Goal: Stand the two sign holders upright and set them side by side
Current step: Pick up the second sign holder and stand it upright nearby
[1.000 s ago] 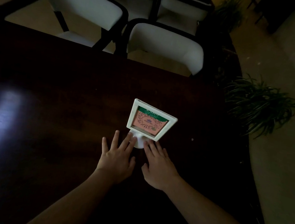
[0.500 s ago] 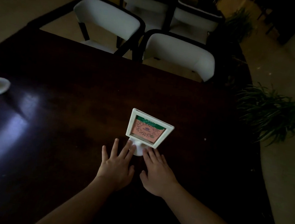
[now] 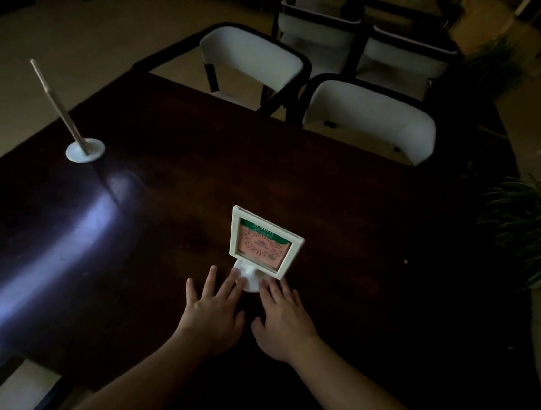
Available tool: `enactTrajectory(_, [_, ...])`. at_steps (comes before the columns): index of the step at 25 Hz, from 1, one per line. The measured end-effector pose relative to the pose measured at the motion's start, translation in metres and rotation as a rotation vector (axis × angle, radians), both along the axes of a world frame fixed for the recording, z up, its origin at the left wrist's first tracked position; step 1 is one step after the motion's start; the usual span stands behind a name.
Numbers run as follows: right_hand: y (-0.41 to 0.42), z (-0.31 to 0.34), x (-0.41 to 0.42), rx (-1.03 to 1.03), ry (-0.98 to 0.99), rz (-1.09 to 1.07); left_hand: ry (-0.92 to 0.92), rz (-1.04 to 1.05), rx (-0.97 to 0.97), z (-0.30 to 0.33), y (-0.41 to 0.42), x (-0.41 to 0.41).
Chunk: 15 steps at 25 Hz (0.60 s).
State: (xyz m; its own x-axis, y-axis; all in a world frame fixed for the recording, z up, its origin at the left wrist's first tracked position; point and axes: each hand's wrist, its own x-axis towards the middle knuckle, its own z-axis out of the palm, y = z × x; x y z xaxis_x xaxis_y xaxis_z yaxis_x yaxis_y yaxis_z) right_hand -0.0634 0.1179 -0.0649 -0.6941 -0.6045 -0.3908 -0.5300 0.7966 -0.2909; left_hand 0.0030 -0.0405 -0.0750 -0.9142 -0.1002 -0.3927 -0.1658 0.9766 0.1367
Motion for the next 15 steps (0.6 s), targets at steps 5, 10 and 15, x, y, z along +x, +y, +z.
enactTrajectory(5, [-0.029, 0.005, 0.014, 0.025, -0.006, 0.026, -0.006, 0.034, 0.004, 0.003, -0.026, 0.011])
enactTrajectory(10, [-0.07, 0.005, 0.02, 0.026, -0.009, -0.006, -0.011, 0.009, 0.002, 0.005, -0.069, 0.011])
enactTrajectory(15, [-0.125, 0.004, 0.03, 0.016, 0.004, -0.06, 0.011, -0.022, 0.049, 0.005, -0.126, 0.013])
